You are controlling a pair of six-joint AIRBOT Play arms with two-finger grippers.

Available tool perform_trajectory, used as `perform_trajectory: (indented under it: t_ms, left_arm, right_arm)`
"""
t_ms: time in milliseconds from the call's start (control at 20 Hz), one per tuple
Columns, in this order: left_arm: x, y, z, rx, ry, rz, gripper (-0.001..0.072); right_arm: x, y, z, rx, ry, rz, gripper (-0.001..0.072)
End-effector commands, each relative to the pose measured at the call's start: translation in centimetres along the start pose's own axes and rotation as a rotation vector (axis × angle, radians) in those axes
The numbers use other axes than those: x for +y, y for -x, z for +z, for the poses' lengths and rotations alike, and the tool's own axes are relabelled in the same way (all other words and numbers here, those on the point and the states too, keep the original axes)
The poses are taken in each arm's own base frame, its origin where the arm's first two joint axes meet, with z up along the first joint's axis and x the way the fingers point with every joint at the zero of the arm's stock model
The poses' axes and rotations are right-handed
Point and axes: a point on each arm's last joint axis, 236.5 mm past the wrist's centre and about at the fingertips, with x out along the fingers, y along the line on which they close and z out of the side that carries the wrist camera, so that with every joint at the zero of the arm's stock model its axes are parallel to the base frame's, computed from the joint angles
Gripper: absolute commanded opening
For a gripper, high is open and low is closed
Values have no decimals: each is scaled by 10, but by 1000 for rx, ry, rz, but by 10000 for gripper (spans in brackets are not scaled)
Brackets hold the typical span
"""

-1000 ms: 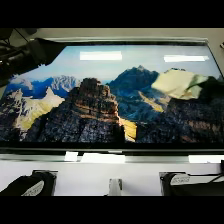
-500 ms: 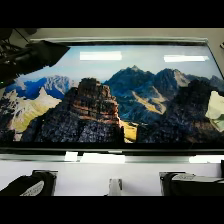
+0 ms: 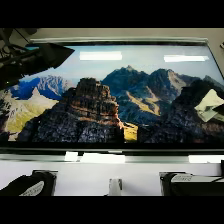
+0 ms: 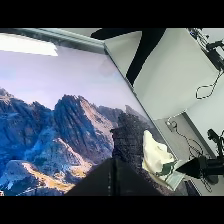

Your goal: Fold the shirts.

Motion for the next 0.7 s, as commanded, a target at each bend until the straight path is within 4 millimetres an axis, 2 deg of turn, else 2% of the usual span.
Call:
perform_trajectory:
  t_ms: [0,50,200,300,450,650]
  left_arm:
    - [2,0,0,0,-3,3,35]
    - [3,0,1,-3,-2,7,35]
    - [7,1,5,-17,0,15,35]
    - [8,2,6,-19,0,18,35]
    - [8,3,7,-21,0,19,35]
    - [9,3,10,-35,0,25,35]
  right_arm:
    - [18,-9,-41,220,46,-9,28]
    - [11,-4,-58,287,43,-46,28]
    - [-31,10,-107,460,4,-242,28]
    - [-50,10,-131,545,-2,-309,29]
    - [-78,17,-151,608,-6,-411,29]
    - [-112,37,-169,519,-175,-401,29]
